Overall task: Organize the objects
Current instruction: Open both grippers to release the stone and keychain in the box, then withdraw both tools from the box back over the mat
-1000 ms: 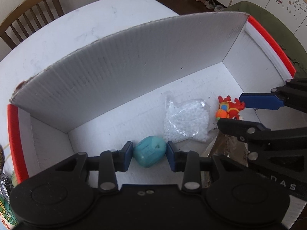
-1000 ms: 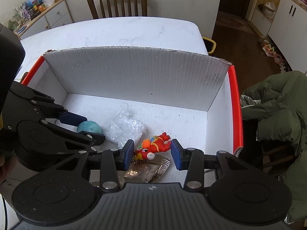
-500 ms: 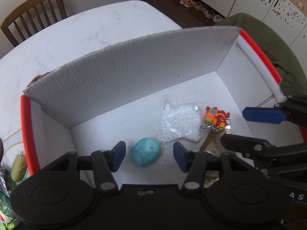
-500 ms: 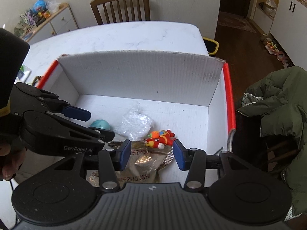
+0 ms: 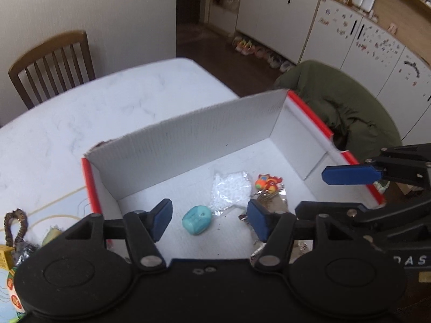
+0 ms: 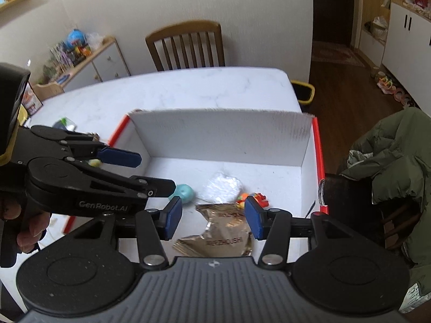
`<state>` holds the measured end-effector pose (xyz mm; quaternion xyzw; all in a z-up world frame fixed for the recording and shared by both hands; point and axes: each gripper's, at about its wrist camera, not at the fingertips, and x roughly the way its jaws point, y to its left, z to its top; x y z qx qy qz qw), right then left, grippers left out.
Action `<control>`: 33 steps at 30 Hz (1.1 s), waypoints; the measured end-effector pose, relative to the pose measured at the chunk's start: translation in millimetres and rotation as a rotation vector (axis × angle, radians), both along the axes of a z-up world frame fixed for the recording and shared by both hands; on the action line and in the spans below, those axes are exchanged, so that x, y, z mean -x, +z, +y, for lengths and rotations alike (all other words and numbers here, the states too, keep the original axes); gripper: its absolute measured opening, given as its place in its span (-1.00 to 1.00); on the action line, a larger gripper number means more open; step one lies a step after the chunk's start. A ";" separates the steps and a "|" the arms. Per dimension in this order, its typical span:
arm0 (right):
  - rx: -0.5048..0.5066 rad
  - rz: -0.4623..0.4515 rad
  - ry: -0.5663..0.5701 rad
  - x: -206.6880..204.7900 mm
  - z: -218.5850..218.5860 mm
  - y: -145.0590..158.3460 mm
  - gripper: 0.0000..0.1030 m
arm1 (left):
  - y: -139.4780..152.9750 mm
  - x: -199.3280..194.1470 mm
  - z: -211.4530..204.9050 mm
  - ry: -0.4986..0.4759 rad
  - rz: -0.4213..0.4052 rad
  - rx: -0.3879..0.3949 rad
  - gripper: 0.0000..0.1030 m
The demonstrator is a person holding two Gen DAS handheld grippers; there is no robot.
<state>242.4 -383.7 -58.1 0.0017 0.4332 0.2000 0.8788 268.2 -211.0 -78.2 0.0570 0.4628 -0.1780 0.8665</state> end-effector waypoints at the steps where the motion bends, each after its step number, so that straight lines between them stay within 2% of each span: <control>1: -0.009 -0.008 -0.001 3.6 0.8 3.5 -0.01 | 4.1 4.4 2.4 -0.002 -0.011 0.008 0.21; 7: -0.042 -0.068 -0.006 27.0 8.5 24.3 0.00 | 25.3 28.0 19.0 -0.021 -0.066 0.058 0.27; 11: -0.053 -0.097 -0.013 41.5 14.6 32.8 0.01 | 38.2 48.1 32.9 -0.024 -0.110 0.088 0.40; 13: -0.058 -0.112 -0.019 49.2 17.8 36.1 0.14 | 44.2 57.0 40.7 -0.022 -0.131 0.107 0.42; 18: -0.071 -0.138 -0.029 65.0 27.3 43.0 0.17 | 56.0 80.3 59.9 -0.027 -0.196 0.135 0.53; 23: -0.097 -0.161 -0.044 80.5 39.8 49.5 0.30 | 64.9 100.0 82.0 -0.012 -0.242 0.158 0.68; 33: -0.140 -0.225 -0.018 108.0 80.0 62.3 0.61 | 77.1 130.8 133.8 0.048 -0.318 0.143 0.92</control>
